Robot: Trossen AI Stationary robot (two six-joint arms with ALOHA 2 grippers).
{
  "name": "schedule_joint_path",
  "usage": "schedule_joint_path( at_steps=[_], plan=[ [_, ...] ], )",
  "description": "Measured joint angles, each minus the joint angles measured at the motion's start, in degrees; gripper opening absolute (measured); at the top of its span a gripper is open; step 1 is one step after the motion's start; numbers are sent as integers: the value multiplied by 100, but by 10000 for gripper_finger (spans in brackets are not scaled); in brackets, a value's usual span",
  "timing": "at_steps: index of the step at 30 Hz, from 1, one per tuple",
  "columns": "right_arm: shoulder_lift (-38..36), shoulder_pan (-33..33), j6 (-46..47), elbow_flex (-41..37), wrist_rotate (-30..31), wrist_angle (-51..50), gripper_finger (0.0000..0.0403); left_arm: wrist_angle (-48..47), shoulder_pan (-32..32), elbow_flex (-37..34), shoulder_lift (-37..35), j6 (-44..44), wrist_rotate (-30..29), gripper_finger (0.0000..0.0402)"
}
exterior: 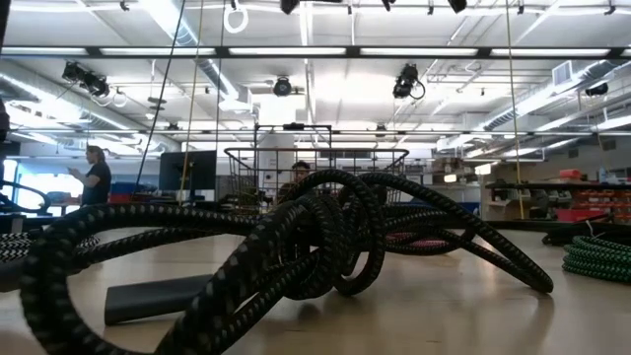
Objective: Pick and place USB-C Cables
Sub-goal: Put the black charger cable into the wire basket
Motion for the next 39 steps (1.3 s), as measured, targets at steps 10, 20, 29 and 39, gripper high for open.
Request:
schedule_joint_path(
  at_steps=[10, 20, 29, 39],
  plan=[
    [207, 2, -2, -26, 6, -97, 0, 1139, -187, 4, 288, 150, 23, 270],
    [287, 17, -116, -28, 46, 153, 0, 1069, 90, 2, 490, -149, -311, 270],
    [287, 22, -138, -28, -20, 240, 0, 1046, 249, 0, 576, -267, -365, 216],
    [287, 22, -154, -28, -22, 240, 0, 836, 308, 2, 574, -152, -350, 11]
  ],
)
